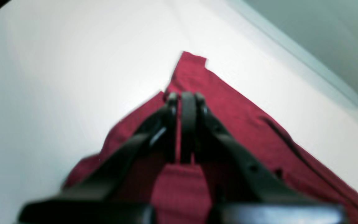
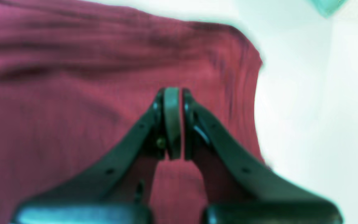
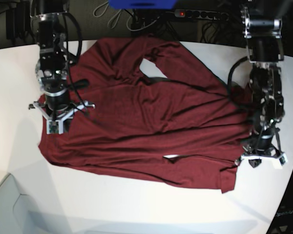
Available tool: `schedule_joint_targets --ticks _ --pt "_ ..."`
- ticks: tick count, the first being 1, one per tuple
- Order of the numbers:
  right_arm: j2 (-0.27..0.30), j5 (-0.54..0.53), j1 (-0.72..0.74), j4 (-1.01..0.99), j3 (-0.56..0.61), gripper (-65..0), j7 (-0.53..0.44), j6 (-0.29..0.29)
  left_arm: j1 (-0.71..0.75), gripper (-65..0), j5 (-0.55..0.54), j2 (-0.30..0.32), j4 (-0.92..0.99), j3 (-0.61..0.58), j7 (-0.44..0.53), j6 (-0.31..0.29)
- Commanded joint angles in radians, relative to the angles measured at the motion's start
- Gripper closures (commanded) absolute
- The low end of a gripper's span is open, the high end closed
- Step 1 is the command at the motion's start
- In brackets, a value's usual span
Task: Layout the t-shirt on the table in an organized manner, then fold the t-shirt properly
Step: 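Lift the shirt edges with both grippers and pull them apart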
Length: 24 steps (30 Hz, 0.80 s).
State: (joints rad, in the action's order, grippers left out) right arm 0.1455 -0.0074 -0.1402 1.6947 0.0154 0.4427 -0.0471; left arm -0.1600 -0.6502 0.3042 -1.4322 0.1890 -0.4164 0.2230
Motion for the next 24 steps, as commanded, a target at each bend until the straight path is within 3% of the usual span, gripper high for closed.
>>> schedule_joint_targets --ticks 1,4,9,14,18,24 --pt "0.009 0.002 0.000 0.032 -0.004 0.0 -0.028 -0.001 0.038 -2.2 -0.021 0.008 -0.078 0.020 -0.008 0.009" --pt "0.007 0.002 -0.032 0.051 -0.004 0.0 -0.028 -0.001 0.193 -2.2 -0.049 0.006 -0.250 0.077 -0.059 0.008" --pt "0.004 0.002 -0.069 0.055 -0.004 0.0 -0.028 0.005 0.377 -3.4 -0.049 -0.006 -0.384 0.142 -0.115 0.008" --pt "0.003 0.002 -0.095 0.057 -0.010 -6.5 -0.028 0.106 0.515 -19.2 -0.044 -0.006 -0.476 0.188 -0.190 0.008" --pt "0.001 0.002 -0.106 0.057 -0.010 -13.1 -0.028 0.141 0.574 -31.5 -0.039 0.002 -0.467 0.198 -0.189 0.008" --pt "-0.024 0.002 -0.108 0.057 -0.012 -14.2 -0.028 0.141 0.570 -32.5 0.088 -0.004 -0.365 0.197 -0.187 0.006"
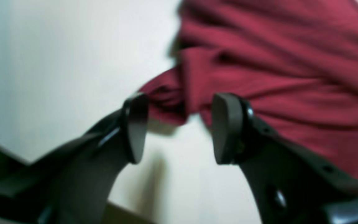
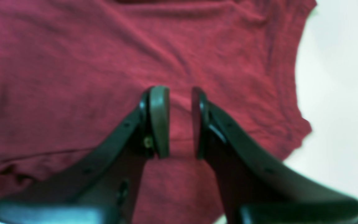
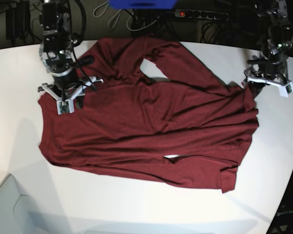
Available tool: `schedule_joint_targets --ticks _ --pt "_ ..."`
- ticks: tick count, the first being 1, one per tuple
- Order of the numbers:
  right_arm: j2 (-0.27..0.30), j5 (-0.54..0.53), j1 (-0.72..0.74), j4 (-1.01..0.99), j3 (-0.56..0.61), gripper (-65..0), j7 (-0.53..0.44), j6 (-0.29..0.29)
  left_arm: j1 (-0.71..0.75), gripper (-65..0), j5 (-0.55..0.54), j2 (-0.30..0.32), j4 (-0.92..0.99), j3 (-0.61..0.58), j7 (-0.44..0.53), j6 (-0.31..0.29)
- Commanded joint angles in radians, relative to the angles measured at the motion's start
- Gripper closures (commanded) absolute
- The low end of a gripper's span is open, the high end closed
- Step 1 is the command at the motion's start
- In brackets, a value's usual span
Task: Layout the t-shirt on the table in an organized manner, then fold the t-shirt properly
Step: 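Lift the shirt edges with both grippers and pull them apart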
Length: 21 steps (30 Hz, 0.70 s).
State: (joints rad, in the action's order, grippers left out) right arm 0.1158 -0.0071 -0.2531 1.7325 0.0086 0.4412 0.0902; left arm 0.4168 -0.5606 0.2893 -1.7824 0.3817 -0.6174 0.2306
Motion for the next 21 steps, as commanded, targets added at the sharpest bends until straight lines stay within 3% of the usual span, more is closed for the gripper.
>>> schedule_joint_targets --ticks 1,9,18,21 --pt "0.006 0.002 0.004 0.019 -0.005 -14.2 -0.026 0.004 -0.008 -32.5 0.021 0.011 -0.001 0.001 0.014 -0.001" --pt "0.005 0.002 -0.021 0.017 -0.005 -14.2 -0.028 0.004 -0.032 -32.5 0.086 0.011 0.060 0.000 0.015 -0.001" --pt "0.005 0.002 -0.022 0.017 -0.005 -14.2 -0.026 0.004 -0.074 -32.3 0.086 0.011 0.166 -0.002 0.015 -0.003" --pt "0.005 0.002 -0.028 0.017 -0.005 -14.2 -0.026 0.004 -0.094 -25.0 0.086 0.011 0.169 -0.002 0.015 -0.003"
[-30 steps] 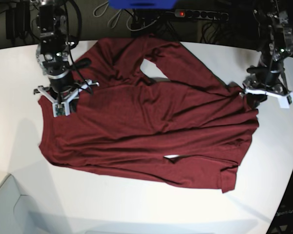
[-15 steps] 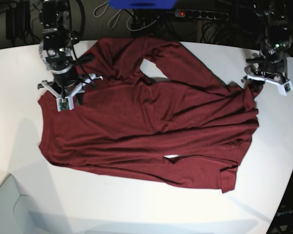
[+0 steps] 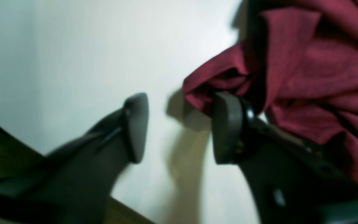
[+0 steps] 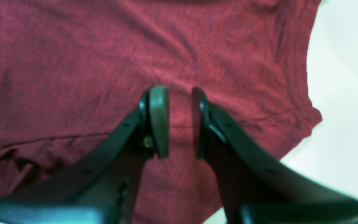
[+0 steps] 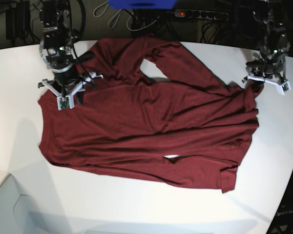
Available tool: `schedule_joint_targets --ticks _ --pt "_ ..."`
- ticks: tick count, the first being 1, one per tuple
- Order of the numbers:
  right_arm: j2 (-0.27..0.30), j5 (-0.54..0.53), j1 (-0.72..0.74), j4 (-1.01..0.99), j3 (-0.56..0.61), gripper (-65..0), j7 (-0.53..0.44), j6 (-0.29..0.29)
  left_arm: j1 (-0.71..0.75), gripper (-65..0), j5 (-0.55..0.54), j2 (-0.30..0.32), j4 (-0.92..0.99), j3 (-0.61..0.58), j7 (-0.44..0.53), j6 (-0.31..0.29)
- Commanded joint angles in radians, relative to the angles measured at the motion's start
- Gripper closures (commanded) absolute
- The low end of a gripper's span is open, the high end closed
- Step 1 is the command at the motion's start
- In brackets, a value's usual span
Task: Layout the t-shirt on the table in an organized manner, then fold the t-shirt properly
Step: 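Lift the shirt edges with both grippers and pull them apart, then open both grippers to release the shirt and raise them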
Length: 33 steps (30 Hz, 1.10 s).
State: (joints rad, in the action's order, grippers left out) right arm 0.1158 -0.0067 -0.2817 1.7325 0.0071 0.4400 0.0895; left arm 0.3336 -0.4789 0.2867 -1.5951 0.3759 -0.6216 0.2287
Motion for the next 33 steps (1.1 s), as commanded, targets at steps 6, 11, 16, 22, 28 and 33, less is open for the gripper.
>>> schedule_joint_targets --ticks 6,11,16,22,28,33 --pt "0.005 0.001 -0.006 0.016 -0.003 -14.2 -0.025 0.005 -0.015 0.0 0.003 0.013 -0.027 0.013 0.013 -0.001" --pt "0.006 0.001 -0.006 0.016 -0.003 -14.2 -0.025 0.005 -0.009 0.0 -0.005 0.015 -0.031 0.048 0.010 -0.001" --pt "0.006 0.001 -0.008 0.013 -0.003 -14.2 -0.025 0.005 -0.003 0.0 -0.040 -0.025 -0.083 0.191 -0.024 -0.001" --pt "0.005 0.001 -0.008 0.011 -0.003 -14.2 -0.025 0.005 -0.024 0.0 -0.194 -0.031 -0.132 0.403 -0.180 -0.001" --pt "0.005 0.001 -0.021 -0.002 0.004 -14.1 -0.025 0.005 -0.049 0.0 -0.200 -0.033 -0.129 0.441 -0.222 -0.001" --pt "0.005 0.001 -0.012 -0.075 0.004 -14.0 -0.034 0.005 -0.070 0.0 -0.208 -0.036 -0.044 0.438 -0.220 -0.001"
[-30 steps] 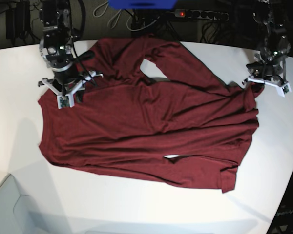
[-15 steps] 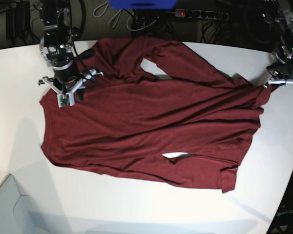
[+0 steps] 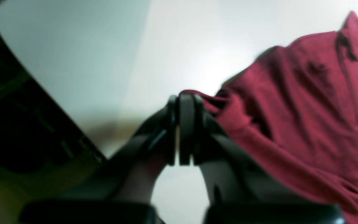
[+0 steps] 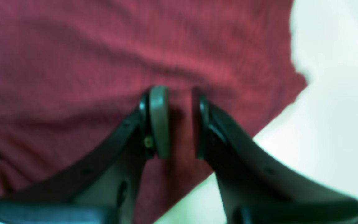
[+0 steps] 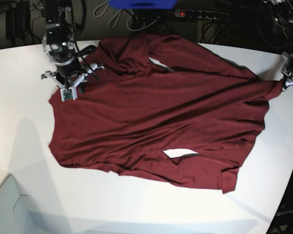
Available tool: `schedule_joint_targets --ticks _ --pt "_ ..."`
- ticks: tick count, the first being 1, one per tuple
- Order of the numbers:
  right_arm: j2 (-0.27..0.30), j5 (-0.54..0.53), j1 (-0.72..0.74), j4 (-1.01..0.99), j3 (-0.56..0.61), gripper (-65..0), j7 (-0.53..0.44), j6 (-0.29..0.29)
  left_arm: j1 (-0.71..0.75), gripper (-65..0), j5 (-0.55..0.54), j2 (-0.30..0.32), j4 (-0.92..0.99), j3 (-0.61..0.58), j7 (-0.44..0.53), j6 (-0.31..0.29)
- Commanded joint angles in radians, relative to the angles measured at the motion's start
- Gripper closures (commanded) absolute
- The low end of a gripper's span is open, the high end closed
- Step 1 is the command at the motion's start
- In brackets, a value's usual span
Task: Layout the t-shirt on the table in an organized manner, then fold the t-shirt properly
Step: 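Open both grippers to release the shirt and raise them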
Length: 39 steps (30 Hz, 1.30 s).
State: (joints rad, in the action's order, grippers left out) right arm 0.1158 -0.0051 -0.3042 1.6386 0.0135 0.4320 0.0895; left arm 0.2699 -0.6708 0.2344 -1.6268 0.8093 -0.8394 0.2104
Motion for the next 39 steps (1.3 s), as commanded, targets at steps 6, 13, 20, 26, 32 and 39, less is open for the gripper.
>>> schedule_joint_targets --ticks 6,13,20,26,32,39 --pt "0.009 0.000 0.055 -0.059 -0.008 -14.0 -0.026 0.005 -0.030 0.0 -0.017 0.021 0.112 0.005 0.004 0.017" --pt "0.029 0.004 0.148 -0.169 -0.008 -14.0 -0.023 0.005 -0.045 0.0 -0.017 0.018 0.121 0.005 -0.002 0.017" --pt "0.063 0.004 0.284 -0.305 -0.007 -14.0 -0.023 0.005 -0.113 0.0 -0.016 0.018 0.127 0.005 -0.002 0.017" --pt "0.077 0.004 0.388 -0.397 -0.001 -14.0 -0.020 0.005 -0.192 0.0 -0.008 0.020 0.130 -0.032 0.002 0.017" --pt "0.071 0.004 0.489 -0.484 0.001 -14.0 -0.025 0.005 -0.307 0.0 -0.008 0.021 0.191 -0.064 0.004 0.017" --pt "0.077 0.004 0.601 -0.521 -0.001 -14.0 -0.017 0.005 -0.456 0.0 -0.011 0.023 0.331 -0.063 0.006 0.017"
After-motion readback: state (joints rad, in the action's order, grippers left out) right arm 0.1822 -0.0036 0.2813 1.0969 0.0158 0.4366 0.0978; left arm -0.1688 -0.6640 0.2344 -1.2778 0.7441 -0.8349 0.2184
